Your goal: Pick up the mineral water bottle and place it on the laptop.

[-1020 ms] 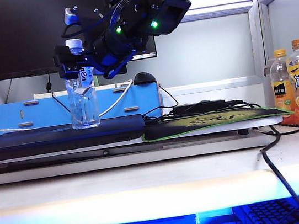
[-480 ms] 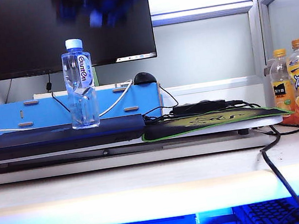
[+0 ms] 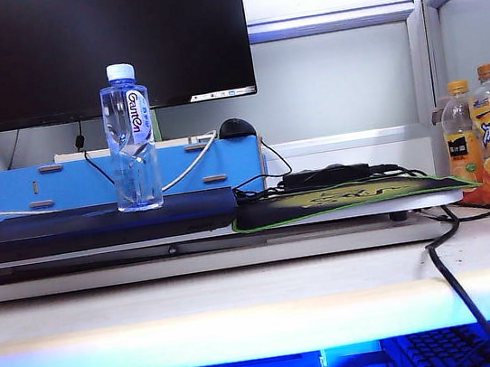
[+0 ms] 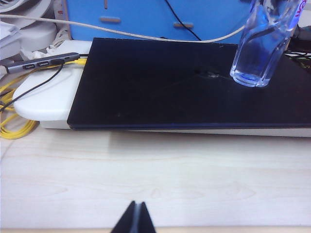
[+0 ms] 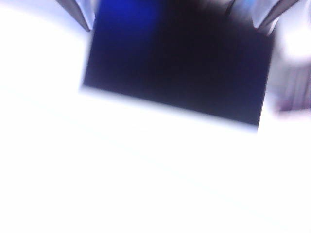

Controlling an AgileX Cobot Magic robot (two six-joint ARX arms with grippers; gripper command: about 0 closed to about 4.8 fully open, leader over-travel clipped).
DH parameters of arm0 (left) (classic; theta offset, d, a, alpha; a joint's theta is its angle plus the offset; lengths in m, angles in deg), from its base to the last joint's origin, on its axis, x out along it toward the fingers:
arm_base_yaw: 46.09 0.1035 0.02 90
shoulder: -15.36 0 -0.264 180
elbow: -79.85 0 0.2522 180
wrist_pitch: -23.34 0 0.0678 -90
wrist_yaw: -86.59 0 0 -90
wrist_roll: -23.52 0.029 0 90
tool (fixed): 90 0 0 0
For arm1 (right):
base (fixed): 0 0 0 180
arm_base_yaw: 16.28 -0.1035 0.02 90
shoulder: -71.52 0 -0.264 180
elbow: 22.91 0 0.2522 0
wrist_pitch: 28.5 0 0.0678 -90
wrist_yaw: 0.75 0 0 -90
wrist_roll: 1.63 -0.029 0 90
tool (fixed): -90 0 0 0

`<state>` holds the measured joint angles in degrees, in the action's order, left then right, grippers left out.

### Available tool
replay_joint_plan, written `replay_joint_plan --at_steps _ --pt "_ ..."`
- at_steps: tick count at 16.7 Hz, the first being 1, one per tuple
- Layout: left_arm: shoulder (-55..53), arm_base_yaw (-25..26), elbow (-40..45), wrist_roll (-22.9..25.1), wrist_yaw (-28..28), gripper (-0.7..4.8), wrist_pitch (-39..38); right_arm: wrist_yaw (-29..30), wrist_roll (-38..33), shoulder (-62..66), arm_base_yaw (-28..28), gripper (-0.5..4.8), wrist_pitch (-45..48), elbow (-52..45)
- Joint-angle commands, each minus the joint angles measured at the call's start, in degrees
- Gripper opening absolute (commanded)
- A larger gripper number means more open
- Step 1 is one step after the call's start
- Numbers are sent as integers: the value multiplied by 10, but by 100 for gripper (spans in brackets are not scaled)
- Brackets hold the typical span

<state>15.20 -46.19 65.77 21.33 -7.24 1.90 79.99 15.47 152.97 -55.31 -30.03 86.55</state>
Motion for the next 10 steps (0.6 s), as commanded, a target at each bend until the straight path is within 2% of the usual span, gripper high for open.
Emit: replay_joint_plan --at_steps 1,3,7,10 --pt "1 0 -1 0 0 -2 4 -29 69 -111 0 432 -66 3" --pt "1 0 -1 0 0 -2 4 -52 90 -162 0 432 -103 3" --pt "1 0 -1 0 0 -2 4 -135 146 -268 0 432 -177 3" --pt "1 0 -1 0 -1 -2 4 -223 150 -347 1 431 -202 3"
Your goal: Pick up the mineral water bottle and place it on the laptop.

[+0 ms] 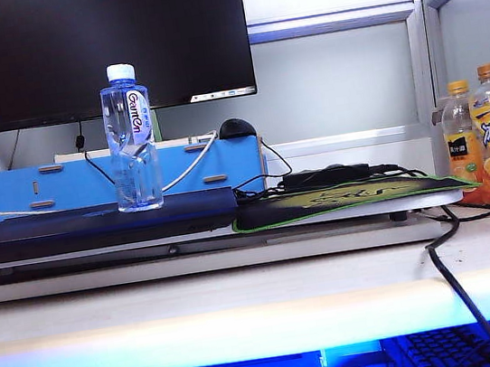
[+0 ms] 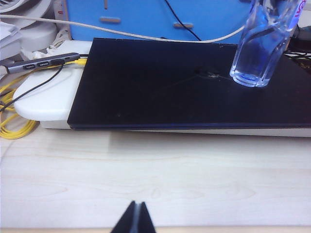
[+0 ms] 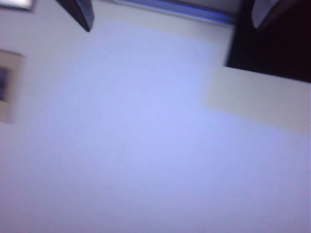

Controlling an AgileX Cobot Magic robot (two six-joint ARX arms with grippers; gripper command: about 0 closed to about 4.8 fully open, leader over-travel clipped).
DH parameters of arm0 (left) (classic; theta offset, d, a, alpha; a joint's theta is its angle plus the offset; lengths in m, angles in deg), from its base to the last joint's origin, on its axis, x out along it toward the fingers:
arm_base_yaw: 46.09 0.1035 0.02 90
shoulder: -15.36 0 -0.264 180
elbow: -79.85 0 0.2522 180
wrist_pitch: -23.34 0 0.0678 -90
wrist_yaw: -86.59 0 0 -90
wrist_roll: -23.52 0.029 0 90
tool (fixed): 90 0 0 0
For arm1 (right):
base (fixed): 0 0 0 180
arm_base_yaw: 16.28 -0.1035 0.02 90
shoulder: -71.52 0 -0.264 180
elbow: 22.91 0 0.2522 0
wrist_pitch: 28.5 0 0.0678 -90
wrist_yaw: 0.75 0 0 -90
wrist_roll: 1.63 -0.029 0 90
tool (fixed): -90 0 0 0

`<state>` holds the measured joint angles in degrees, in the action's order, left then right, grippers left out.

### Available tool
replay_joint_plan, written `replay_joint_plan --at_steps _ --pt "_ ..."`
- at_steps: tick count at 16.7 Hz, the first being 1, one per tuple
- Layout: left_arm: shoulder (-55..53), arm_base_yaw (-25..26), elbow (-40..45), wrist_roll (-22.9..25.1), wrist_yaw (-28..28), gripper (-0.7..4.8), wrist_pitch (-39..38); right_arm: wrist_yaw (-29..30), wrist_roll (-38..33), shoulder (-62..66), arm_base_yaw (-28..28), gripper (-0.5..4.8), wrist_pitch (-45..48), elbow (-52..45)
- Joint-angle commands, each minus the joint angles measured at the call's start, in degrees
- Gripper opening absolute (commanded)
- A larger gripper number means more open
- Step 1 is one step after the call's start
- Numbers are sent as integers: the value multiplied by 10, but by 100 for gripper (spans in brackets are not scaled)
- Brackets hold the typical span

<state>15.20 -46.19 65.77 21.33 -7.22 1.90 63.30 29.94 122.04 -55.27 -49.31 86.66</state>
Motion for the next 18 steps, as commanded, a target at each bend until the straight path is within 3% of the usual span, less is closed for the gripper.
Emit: replay_joint_plan --at_steps 1,4,8,11,14,18 --pt "1 0 -1 0 -1 -2 4 -65 11 -57 0 431 -11 2" --pt "1 0 -1 0 -1 -2 4 -57 31 -99 -3 432 -34 2" --pt "1 0 -1 0 -1 -2 4 -30 -3 -99 -2 432 -119 -28" --pt "1 0 -1 0 -1 -2 4 9 -14 -105 19 432 -21 -157" --pt "1 0 -1 0 -1 -2 4 55 -86 -111 78 432 75 -282" --pt "1 0 -1 0 -1 -2 4 69 -161 -134 141 432 105 -399"
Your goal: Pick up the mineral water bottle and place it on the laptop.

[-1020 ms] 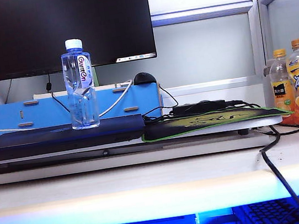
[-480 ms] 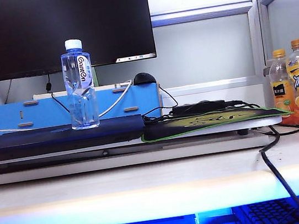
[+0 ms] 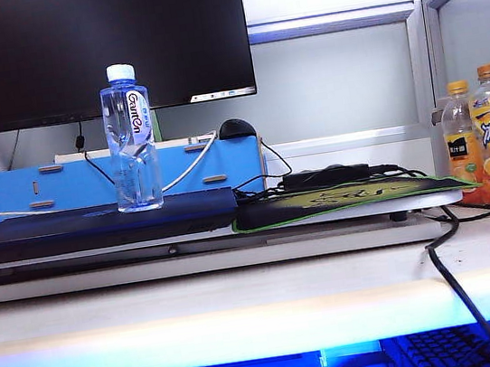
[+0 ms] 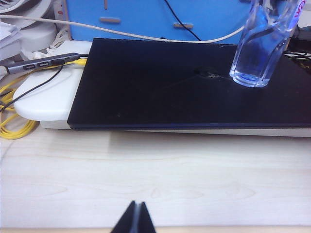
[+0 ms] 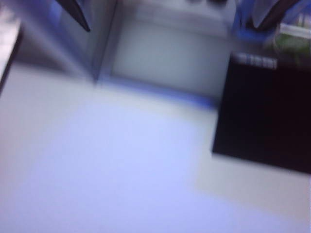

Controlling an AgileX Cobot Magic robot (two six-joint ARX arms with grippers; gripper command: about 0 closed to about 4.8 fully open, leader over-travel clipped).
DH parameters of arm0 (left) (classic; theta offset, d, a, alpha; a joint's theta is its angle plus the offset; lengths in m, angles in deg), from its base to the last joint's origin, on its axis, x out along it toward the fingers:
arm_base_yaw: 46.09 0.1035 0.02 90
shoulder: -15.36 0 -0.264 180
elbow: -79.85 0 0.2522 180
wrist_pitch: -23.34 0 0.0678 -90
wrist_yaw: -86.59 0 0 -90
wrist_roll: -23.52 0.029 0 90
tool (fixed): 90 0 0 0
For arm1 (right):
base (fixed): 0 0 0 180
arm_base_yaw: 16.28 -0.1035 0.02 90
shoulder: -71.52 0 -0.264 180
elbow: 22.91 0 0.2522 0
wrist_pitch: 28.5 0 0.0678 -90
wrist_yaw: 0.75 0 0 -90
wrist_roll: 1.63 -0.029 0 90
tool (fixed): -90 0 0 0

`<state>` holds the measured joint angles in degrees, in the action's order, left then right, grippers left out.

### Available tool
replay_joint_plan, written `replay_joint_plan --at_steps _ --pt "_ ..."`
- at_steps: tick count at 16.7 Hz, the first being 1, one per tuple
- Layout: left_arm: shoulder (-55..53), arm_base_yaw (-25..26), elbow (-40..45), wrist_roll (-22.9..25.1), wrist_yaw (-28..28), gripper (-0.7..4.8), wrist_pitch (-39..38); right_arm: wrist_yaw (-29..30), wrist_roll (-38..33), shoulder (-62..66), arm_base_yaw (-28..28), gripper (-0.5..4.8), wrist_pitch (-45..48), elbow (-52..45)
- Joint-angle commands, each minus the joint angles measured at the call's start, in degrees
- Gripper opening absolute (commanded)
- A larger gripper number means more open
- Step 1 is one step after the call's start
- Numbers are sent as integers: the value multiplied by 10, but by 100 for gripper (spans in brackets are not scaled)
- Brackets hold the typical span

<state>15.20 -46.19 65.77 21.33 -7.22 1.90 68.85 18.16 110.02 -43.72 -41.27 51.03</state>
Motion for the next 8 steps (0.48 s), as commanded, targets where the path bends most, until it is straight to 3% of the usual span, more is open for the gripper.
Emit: replay_joint_plan --at_steps 1,5,8 --pt "1 0 -1 0 -1 -2 4 16 -72 -34 54 432 37 -90" --pt "1 0 -1 0 -1 -2 4 57 -126 -88 112 432 40 -184" --pt "1 0 -1 0 -1 -2 4 130 -138 -134 154 432 40 -266"
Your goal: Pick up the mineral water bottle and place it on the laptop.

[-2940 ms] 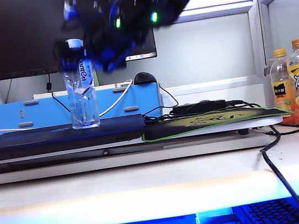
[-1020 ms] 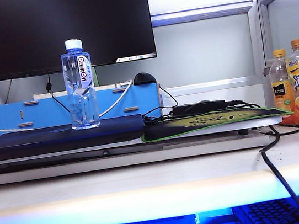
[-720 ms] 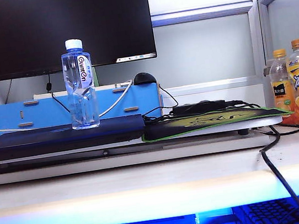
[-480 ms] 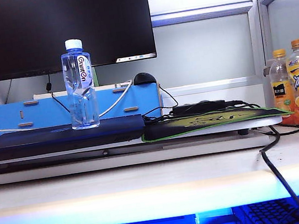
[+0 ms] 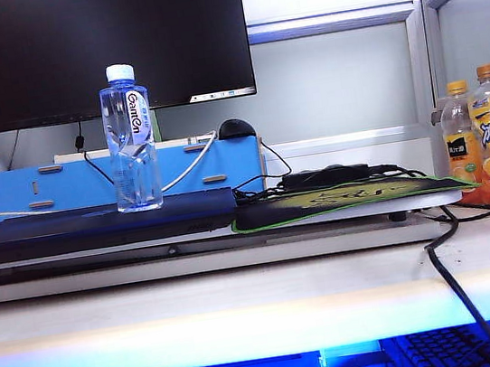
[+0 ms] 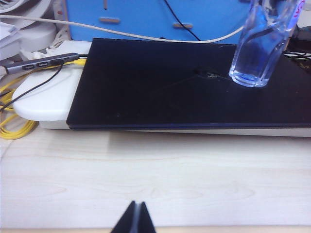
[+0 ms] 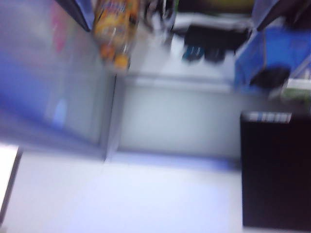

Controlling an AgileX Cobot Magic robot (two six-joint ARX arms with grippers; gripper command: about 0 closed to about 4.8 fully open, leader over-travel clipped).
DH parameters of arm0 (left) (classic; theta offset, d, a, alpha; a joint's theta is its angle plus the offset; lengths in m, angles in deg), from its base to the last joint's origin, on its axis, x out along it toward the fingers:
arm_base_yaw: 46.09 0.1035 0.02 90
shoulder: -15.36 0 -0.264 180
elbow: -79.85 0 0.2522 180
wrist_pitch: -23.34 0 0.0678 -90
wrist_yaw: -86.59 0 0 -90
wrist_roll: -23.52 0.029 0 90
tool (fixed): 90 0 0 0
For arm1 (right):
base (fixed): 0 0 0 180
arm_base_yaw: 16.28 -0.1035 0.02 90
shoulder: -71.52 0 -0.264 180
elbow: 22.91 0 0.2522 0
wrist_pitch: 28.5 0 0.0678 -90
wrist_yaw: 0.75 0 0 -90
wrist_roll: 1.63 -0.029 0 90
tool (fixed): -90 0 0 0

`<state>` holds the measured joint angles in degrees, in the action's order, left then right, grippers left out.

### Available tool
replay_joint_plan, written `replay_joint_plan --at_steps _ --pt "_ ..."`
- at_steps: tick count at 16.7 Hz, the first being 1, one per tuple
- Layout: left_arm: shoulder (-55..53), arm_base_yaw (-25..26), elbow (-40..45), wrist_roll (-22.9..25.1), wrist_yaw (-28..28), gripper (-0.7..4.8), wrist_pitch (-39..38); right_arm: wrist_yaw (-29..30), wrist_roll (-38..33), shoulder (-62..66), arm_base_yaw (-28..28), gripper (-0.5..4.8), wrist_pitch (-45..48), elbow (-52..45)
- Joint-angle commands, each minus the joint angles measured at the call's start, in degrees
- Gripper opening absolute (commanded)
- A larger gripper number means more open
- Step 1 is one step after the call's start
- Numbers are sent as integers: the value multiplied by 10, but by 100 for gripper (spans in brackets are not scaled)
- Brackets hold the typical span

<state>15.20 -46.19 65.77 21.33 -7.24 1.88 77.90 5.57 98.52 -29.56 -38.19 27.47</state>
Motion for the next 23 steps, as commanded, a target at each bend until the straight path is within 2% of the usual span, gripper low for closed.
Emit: replay_joint_plan --at_steps 1,8,11,19,23 --pt "1 0 -1 0 -1 -2 5 40 -12 -30 16 432 9 -50" --pt "1 0 -1 0 -1 -2 5 40 -14 -176 32 431 6 -214" --pt "1 0 -1 0 -1 -2 5 40 -51 -227 43 431 2 -266" --pt "1 0 -1 0 0 -2 5 34 -57 -257 48 431 -2 -347" --pt "1 0 -1 0 -1 -2 5 40 -58 -267 99 431 -9 -363"
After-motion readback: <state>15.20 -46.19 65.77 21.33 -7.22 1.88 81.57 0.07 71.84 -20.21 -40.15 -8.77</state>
